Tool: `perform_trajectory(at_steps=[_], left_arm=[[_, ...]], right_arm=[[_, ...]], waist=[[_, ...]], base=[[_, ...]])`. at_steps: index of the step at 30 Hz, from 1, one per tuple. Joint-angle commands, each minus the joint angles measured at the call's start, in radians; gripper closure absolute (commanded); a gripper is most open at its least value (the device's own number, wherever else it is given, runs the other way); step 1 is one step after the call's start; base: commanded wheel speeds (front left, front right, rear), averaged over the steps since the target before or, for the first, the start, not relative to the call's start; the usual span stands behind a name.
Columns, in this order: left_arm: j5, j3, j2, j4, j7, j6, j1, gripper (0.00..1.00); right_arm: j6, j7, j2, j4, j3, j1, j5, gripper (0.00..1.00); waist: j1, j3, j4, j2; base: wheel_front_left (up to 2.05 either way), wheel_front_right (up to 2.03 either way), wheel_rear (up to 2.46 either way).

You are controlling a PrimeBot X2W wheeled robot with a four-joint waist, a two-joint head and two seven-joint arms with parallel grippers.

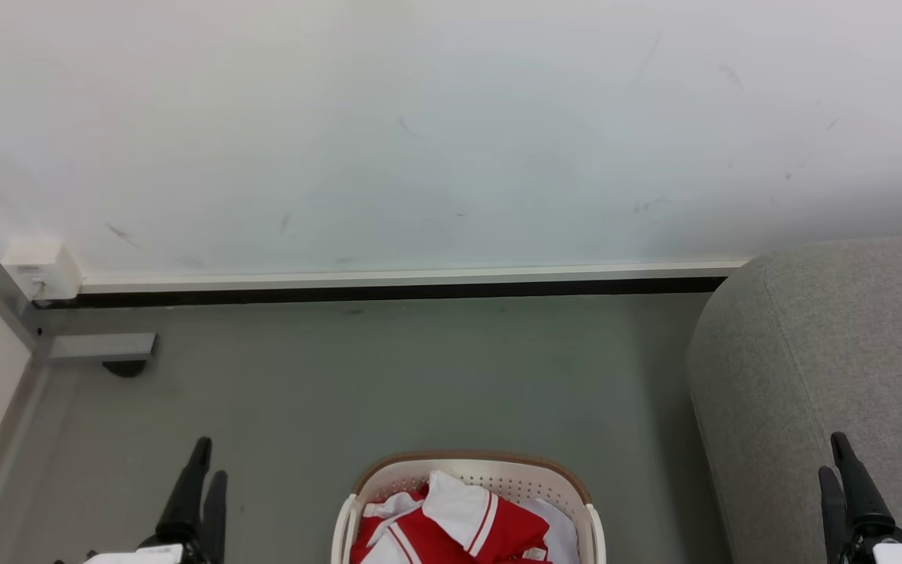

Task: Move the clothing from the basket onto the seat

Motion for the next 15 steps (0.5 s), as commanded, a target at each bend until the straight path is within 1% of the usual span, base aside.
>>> perform_trajectory(at_steps=[1,9,15], left_arm=[[0.01,-0.005,0.005,-0.016,-0.011,0.0,-0.021,0.0],[0.102,-0.018,0.006,-0.017,-0.049,0.005,-0.026,0.0],[0.213,-0.028,0.007,-0.022,-0.076,0.014,-0.029,0.0]], right_arm=[[0.0,-0.012,-0.008,-0.022,0.006,-0.014,-0.022,0.0],[0.0,-0.05,-0.009,-0.042,0.026,-0.012,-0.182,0.0],[0.0,-0.076,-0.011,-0.063,0.045,-0.013,-0.321,0.0]], waist=[[0.0,0.0,0.0,0.0],[0.0,0.001,0.001,0.0],[0.0,0.002,0.002,0.0]], base=[[0.0,0.0,0.0],[0.0,0.0,0.0],[0.0,0.0,0.0]])
